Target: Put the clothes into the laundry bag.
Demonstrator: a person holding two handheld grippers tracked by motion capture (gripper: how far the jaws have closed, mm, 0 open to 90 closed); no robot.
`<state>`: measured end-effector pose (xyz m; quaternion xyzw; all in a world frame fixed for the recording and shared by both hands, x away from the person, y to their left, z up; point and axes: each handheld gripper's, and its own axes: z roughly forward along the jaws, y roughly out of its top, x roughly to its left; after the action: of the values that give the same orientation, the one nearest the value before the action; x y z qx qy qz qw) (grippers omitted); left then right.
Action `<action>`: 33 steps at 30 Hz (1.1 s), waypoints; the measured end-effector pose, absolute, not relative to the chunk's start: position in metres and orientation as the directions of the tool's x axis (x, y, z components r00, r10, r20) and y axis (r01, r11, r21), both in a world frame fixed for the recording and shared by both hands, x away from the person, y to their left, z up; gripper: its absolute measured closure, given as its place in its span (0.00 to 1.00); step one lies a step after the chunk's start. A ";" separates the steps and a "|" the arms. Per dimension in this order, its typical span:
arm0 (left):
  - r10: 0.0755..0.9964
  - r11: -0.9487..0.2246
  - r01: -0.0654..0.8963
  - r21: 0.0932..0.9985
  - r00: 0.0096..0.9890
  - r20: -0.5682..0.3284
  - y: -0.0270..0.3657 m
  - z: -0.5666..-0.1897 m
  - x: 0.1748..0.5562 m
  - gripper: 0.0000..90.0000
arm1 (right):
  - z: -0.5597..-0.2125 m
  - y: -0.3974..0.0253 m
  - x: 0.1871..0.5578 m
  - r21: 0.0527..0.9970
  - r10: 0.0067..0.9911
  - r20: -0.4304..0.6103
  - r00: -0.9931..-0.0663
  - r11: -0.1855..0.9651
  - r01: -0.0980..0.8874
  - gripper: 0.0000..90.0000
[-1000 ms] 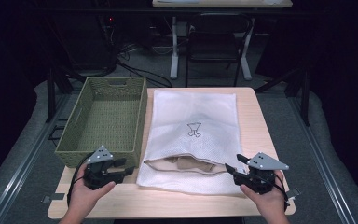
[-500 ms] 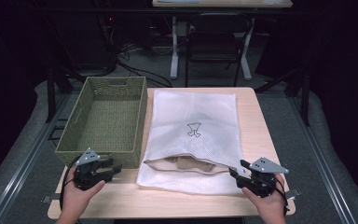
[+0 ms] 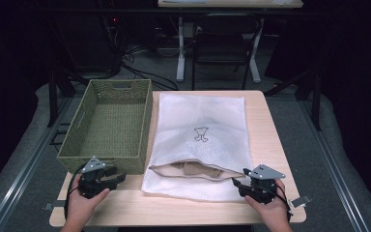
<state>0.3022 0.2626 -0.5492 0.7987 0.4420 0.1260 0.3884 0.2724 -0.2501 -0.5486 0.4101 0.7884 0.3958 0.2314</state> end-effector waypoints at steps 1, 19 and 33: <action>0.805 -0.312 0.609 0.729 0.577 -0.138 0.262 -0.550 0.302 0.56 | -0.550 -0.250 0.273 0.812 0.829 -0.038 -0.558 0.351 0.467 0.48; 0.777 -0.424 0.622 0.658 0.623 -0.089 0.242 -0.560 0.302 0.54 | -0.551 -0.252 0.275 0.806 0.830 0.025 -0.557 0.312 0.502 0.51; 0.779 -0.423 0.647 0.634 0.617 -0.111 0.242 -0.565 0.306 0.54 | -0.554 -0.253 0.277 0.796 0.834 0.040 -0.550 0.306 0.522 0.52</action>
<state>0.3056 0.2421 -0.5648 0.8374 0.4257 0.1005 0.3277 0.2770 -0.2529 -0.5539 0.4323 0.7841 0.4002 0.1952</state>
